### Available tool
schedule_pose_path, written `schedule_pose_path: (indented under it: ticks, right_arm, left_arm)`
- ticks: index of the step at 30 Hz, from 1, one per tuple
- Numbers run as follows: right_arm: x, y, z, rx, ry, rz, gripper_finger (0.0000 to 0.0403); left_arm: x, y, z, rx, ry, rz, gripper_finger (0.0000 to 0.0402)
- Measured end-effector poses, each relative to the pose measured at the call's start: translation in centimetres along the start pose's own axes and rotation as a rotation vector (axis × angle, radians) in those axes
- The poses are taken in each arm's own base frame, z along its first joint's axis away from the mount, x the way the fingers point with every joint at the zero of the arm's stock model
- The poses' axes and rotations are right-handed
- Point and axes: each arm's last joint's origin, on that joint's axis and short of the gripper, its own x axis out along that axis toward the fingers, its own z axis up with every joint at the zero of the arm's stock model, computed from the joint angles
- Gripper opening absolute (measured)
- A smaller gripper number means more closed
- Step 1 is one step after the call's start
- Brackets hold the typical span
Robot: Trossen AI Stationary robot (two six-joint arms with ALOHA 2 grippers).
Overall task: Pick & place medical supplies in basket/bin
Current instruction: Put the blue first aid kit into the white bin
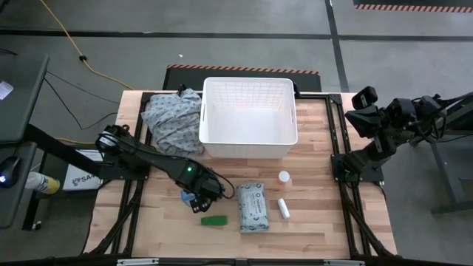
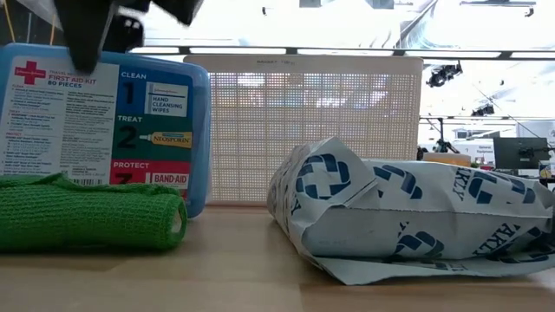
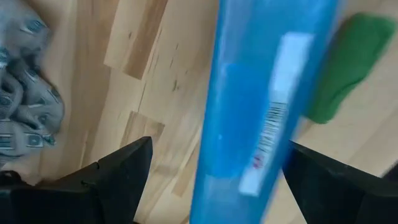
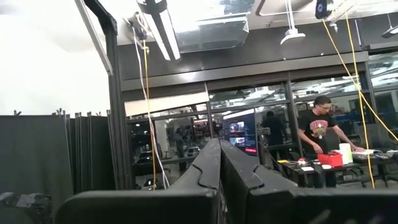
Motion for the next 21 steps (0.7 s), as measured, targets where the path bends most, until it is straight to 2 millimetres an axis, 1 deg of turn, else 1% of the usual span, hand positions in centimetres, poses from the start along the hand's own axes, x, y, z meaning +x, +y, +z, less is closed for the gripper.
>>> schedule_pose_path:
  ticks: [3, 8, 12, 16, 21]
  right_arm:
    - [0.0, 0.0, 0.0, 0.000, 0.000, 0.000, 0.0000]
    - [0.0, 0.0, 0.0, 0.000, 0.000, 0.000, 0.0000]
    - [0.0, 0.0, 0.0, 0.000, 0.001, -0.004, 0.0000]
    - [0.0, 0.0, 0.0, -0.001, 0.001, -0.004, 0.0000]
    - [0.0, 0.0, 0.0, -0.002, 0.001, -0.005, 0.0000]
  left_arm:
    - [1.4, 0.0, -0.1, -0.014, 0.030, -0.020, 0.0381]
    - [3.1, -0.1, -0.3, -0.029, 0.063, -0.055, 0.0381]
    - [3.5, -0.1, -0.3, -0.056, 0.062, -0.061, 0.0369]
    - [3.5, -0.2, -0.2, -0.062, 0.035, -0.060, 0.0327]
    - [3.5, -0.3, 0.0, -0.062, 0.013, -0.067, 0.0251]
